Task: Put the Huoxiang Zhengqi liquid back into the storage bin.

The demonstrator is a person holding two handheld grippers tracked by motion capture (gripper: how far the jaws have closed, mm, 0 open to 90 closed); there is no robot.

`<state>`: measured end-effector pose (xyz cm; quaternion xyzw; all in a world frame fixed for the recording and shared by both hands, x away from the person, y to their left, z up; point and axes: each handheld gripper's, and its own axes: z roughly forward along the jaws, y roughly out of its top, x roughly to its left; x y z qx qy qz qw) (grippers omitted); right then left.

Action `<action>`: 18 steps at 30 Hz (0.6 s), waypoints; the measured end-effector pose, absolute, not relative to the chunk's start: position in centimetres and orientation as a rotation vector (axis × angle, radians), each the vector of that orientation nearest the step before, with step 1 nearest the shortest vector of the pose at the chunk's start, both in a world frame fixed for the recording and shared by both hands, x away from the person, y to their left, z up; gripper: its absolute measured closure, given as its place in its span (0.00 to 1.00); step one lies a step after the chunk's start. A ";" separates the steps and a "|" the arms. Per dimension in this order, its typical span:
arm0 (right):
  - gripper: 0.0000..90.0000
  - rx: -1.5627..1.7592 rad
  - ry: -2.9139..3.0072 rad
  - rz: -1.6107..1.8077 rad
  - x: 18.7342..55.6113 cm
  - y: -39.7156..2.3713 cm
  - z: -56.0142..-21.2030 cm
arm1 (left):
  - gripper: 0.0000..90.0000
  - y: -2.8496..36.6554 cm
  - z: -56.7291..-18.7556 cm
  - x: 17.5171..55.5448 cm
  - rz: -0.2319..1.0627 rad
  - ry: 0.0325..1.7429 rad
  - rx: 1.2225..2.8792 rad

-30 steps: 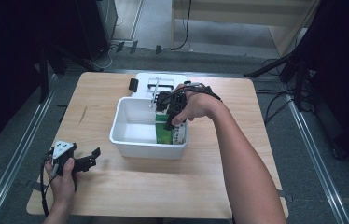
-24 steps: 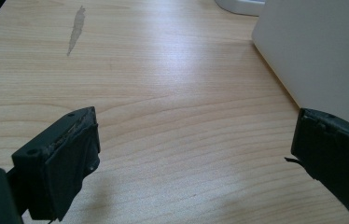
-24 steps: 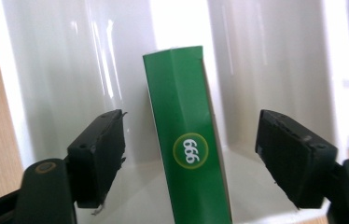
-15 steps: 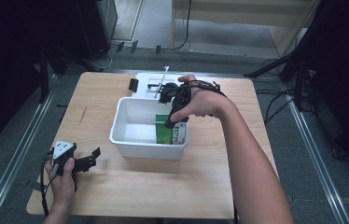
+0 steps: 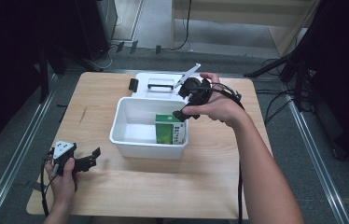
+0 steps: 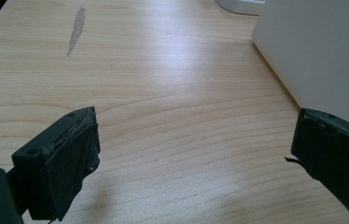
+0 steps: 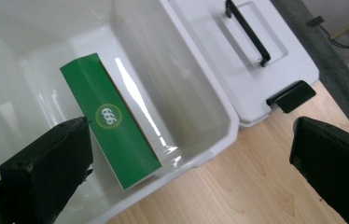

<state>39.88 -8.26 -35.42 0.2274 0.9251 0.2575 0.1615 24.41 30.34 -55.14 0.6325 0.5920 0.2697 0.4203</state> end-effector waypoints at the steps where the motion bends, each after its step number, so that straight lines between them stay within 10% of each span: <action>1: 0.00 0.668 2.624 0.755 39.8 -8.6 -35.5 | 0.02 30.3 -55.1 24.4 0.677 1.484 1.586; 18: 0.00 0.931 2.320 1.010 37.1 -14.3 -38.4 | 0.02 30.3 -55.1 24.4 0.677 1.484 1.590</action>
